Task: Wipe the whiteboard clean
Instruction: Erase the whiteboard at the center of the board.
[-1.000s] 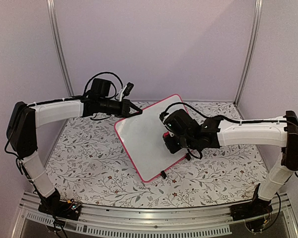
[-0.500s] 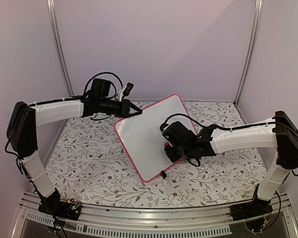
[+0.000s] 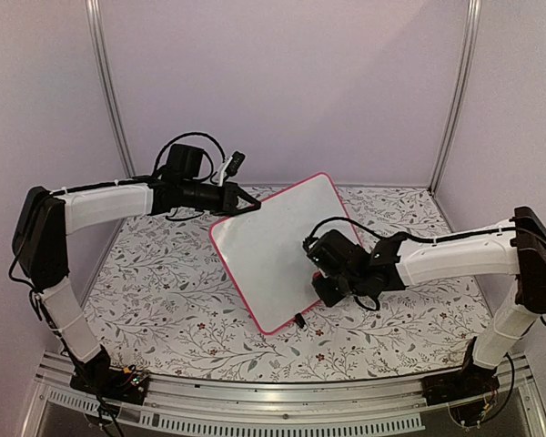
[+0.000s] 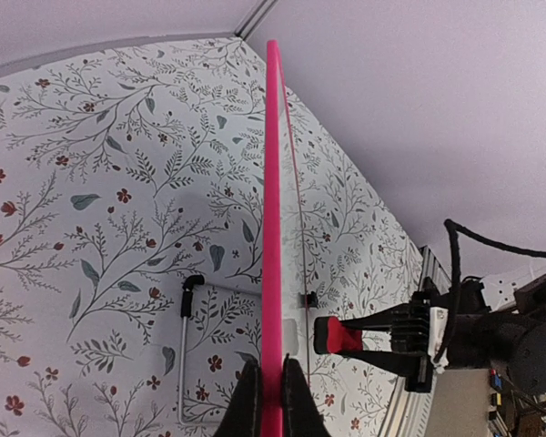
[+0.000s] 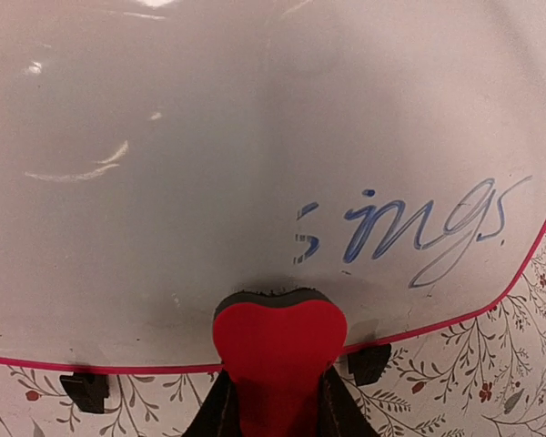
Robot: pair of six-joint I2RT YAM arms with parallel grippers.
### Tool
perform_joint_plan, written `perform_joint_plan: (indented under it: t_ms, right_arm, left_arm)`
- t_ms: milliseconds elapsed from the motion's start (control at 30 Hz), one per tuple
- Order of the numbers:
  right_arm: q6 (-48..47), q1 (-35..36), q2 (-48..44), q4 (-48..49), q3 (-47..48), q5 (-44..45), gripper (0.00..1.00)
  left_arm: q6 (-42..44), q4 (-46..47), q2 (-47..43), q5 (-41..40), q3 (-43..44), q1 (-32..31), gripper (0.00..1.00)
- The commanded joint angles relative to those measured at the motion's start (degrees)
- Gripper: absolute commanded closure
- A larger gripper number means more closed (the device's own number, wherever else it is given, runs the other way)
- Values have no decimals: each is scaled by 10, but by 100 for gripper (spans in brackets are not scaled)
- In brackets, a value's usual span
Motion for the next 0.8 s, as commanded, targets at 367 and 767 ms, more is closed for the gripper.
perform_joint_plan:
  t_ms: [367, 767]
  right_arm:
    - [-47, -45, 5, 48, 68, 1, 100]
    - [-28, -52, 17, 40, 22, -49, 100]
  left_arm:
    - [17, -12, 19, -25, -1, -17, 100]
    - [17, -13, 19, -24, -1, -15, 100]
